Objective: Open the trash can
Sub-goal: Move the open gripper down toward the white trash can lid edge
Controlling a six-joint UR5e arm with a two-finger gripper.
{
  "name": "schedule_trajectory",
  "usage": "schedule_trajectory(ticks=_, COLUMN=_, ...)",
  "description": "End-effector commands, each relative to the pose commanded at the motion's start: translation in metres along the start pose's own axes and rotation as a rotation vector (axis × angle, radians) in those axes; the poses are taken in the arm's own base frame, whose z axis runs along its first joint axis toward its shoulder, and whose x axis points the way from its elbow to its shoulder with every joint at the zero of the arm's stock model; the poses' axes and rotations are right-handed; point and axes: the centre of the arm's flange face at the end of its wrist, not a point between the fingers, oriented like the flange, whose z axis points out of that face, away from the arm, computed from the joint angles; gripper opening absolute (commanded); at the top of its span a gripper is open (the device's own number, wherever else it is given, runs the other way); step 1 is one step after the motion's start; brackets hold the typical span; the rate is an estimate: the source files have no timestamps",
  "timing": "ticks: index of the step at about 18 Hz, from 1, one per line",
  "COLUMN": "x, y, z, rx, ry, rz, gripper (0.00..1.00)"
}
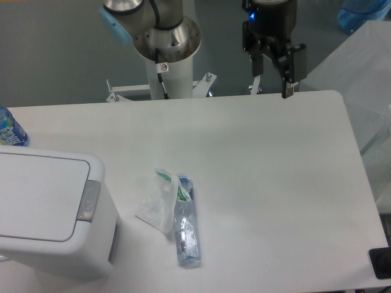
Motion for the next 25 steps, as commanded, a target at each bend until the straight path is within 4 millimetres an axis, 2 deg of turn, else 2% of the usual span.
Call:
schedule_trajectory(ticks=5, x=0.0, y=-0.005, z=-0.004, rx=0.026, ry=-0.009, rz=-0.035, gripper=1.0)
schedule_trajectory(ticks=8, x=-0.001, y=-0.012, z=-0.002, rx=0.077, ry=-0.006, rz=-0.202, gripper=1.0)
schedule_trajectory(ticks=13, x=-0.005, y=-0.04, z=-0.005, rx=0.198, ry=-0.018, rz=-0.427, gripper=1.0)
schedule_trajectory(ticks=19, x=-0.01, y=-0.111, z=0.001, rx=0.282, ry=-0.059, rz=-0.601, gripper=1.0)
schedule_trajectory(ticks=23, x=-0.005, y=-0.16, z=0.007, rx=0.337, ry=-0.036, rz=-0.745, gripper=1.0)
schedule_trajectory(ticks=25, x=-0.005, y=-0.183, z=0.011, rx=0.368, ry=-0.04, rz=-0.761, gripper=1.0)
